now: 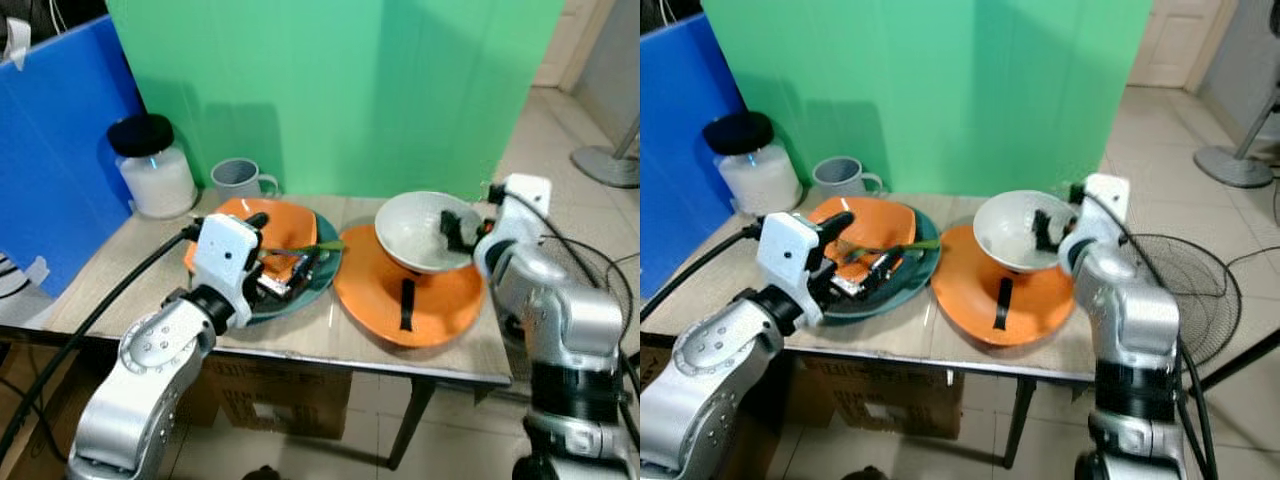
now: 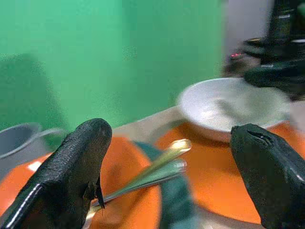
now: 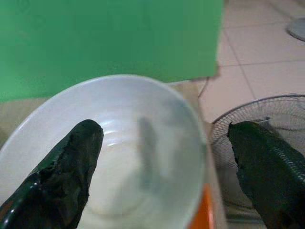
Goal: Setting the table
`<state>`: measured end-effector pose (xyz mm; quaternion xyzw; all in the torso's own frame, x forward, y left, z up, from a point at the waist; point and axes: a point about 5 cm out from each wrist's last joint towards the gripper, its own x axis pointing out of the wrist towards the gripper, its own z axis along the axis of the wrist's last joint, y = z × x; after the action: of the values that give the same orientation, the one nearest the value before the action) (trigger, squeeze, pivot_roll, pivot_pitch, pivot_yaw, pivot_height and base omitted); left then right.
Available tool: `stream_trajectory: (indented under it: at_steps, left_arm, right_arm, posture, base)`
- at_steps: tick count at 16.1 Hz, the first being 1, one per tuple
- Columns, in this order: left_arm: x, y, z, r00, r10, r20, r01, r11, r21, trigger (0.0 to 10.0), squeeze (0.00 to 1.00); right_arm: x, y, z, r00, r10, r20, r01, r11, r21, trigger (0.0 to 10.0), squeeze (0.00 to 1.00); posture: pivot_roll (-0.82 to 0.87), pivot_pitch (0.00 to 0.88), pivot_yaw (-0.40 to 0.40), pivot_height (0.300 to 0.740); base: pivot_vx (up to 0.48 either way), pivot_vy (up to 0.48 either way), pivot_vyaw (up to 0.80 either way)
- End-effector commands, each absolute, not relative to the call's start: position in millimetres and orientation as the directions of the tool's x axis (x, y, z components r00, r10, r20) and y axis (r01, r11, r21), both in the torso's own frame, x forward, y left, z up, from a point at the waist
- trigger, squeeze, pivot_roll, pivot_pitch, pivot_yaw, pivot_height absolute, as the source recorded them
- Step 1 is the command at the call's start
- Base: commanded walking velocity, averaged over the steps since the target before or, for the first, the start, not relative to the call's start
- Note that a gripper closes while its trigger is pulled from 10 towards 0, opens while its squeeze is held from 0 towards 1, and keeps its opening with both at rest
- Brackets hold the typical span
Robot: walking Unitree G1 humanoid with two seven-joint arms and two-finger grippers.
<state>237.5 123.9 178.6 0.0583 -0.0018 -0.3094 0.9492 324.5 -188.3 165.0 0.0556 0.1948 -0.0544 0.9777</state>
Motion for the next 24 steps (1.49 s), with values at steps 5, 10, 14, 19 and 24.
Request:
stream_trajectory:
  at_steps: [5, 10, 14, 19, 24]
  left_arm:
    - [225.4, 111.7, 177.3, 0.688, -0.722, -0.066, 0.725, 0.684, 0.077, 10.0, 0.0]
    - [225.5, 112.4, 176.3, 0.673, -0.735, -0.083, 0.739, 0.669, 0.08, 10.0, 0.0]
    - [226.0, 112.1, 174.5, 0.67, -0.737, -0.091, 0.743, 0.664, 0.087, 10.0, 0.0]
    - [228.3, 110.9, 175.3, 0.674, -0.733, -0.088, 0.738, 0.667, 0.099, 10.0, 0.0]
    - [229.6, 109.8, 176.2, 0.674, -0.733, -0.089, 0.738, 0.666, 0.108, 10.0, 0.0]
  right_arm:
    - [331.3, -194.7, 156.7, 0.836, -0.061, -0.545, 0.199, 0.96, 0.199, 0.7, 0.0]
    - [329.8, -189.5, 144.8, 0.779, 0.034, -0.625, 0.234, 0.91, 0.342, 0.0, 0.0]
    - [329.6, -189.5, 144.2, 0.765, 0.085, -0.638, 0.277, 0.851, 0.446, 0.0, 0.0]
    - [330.3, -189.7, 144.8, 0.763, 0.079, -0.642, 0.285, 0.85, 0.444, 0.0, 0.0]
    - [329.9, -187.5, 143.6, 0.759, 0.081, -0.646, 0.287, 0.848, 0.445, 0.0, 0.0]
  posture:
    - [0.08, 0.0, 0.021, 0.74]
    - [0.08, 0.0, 0.023, 0.74]
    - [0.08, 0.0, 0.025, 0.74]
    - [0.08, 0.0, 0.026, 0.74]
    - [0.08, 0.0, 0.028, 0.74]
  base:
    - [0.0, 0.0, 0.0]
    - [0.0, 0.0, 0.0]
    - [0.0, 0.0, 0.0]
    - [0.0, 0.0, 0.0]
    - [0.0, 0.0, 0.0]
